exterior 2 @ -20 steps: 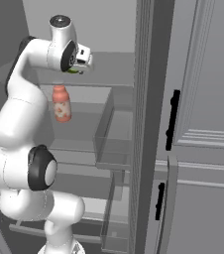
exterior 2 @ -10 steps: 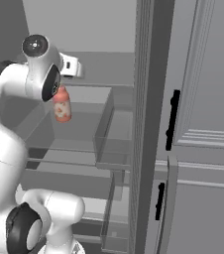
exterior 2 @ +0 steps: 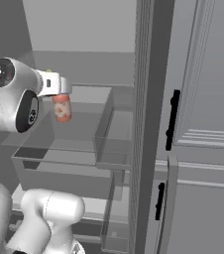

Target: Grab a lemon wedge from the fridge and one ice cube from the ice bowl, and put them in the glass of lemonade.

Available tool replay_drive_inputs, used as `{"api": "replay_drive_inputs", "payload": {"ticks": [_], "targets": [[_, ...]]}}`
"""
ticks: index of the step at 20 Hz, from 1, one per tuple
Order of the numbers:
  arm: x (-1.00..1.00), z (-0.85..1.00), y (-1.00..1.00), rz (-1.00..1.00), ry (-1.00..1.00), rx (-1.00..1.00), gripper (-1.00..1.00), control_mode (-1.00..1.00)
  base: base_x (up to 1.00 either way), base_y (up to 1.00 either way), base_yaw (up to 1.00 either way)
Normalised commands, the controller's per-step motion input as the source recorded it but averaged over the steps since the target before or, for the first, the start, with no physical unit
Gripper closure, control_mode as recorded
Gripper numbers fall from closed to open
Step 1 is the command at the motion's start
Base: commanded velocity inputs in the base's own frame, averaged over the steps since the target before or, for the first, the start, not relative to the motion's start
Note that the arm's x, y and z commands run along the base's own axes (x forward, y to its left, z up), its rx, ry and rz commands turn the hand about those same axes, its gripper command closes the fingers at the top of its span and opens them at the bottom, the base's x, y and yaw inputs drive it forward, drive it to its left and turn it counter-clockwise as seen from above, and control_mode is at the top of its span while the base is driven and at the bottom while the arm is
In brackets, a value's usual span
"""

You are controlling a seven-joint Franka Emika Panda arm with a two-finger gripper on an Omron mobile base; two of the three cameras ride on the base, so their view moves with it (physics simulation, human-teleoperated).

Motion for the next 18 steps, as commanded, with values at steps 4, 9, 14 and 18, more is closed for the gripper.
{"api": "replay_drive_inputs", "payload": {"ticks": [4,9,14,18], "targets": [[-1.0,0.0,0.0,0.02,0.15,-0.17,1.0,-1.0,0.0,0.0,0.0],[-1.0,0.0,0.0,0.04,0.23,-0.14,1.0,-1.0,0.0,0.0,0.0],[-0.94,0.0,0.0,0.01,0.28,-0.06,1.0,-1.0,0.0,0.0,0.0],[-0.84,0.0,0.0,0.0,0.08,0.01,1.0,-1.0,0.0,0.0,0.0]]}}
